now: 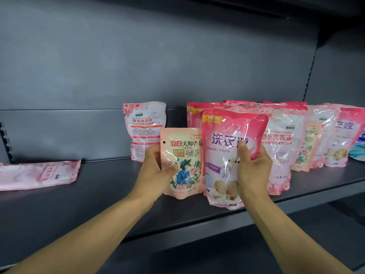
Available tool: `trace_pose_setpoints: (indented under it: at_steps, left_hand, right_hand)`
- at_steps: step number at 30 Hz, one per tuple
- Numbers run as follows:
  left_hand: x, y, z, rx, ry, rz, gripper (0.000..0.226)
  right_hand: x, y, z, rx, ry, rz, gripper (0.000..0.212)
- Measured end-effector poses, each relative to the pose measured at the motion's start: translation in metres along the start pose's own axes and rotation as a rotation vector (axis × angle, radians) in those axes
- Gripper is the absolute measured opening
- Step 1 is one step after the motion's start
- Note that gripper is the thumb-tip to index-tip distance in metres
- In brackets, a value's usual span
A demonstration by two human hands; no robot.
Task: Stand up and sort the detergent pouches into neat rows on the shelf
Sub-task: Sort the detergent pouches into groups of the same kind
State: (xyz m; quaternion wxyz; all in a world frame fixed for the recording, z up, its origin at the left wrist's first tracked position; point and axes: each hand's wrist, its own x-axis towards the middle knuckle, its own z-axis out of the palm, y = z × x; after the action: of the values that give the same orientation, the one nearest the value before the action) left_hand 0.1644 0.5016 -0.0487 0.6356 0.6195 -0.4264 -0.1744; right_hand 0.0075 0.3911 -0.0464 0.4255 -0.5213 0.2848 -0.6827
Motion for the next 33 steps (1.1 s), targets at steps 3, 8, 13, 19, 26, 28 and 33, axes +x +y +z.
trace_pose_setpoints:
  at_steps: [3,8,13,19,26,28,33]
  left_hand:
    - [-0.001,-0.001,-0.001,0.012,-0.009,0.009,0.045]
    - [-0.004,-0.002,-0.006,0.055,0.001,0.042,0.044]
    - [-0.005,0.003,-0.015,0.129,0.026,0.086,0.043]
    - [-0.007,0.006,-0.046,0.196,0.049,0.107,0.045]
    - [0.002,-0.018,-0.143,0.381,0.214,-0.046,0.05]
    - [0.005,-0.029,-0.183,0.464,0.29,-0.096,0.052]
    - [0.018,-0.054,-0.279,0.911,0.407,-0.301,0.061]
  right_hand:
    - [-0.004,-0.002,-0.001,-0.03,-0.023,-0.015,0.015]
    - [-0.008,-0.009,-0.006,-0.2,-0.059,-0.052,0.039]
    - [-0.018,-0.029,-0.012,-0.485,-0.026,-0.263,0.081]
    - [-0.05,-0.057,0.018,-0.692,-0.285,-0.665,0.06]
    - [-0.091,-0.045,0.115,-0.721,-0.835,-0.614,0.039]
    - [-0.102,-0.036,0.145,-0.754,-0.958,-0.529,0.04]
    - [-0.116,-0.002,0.223,-0.791,-1.176,-0.085,0.047]
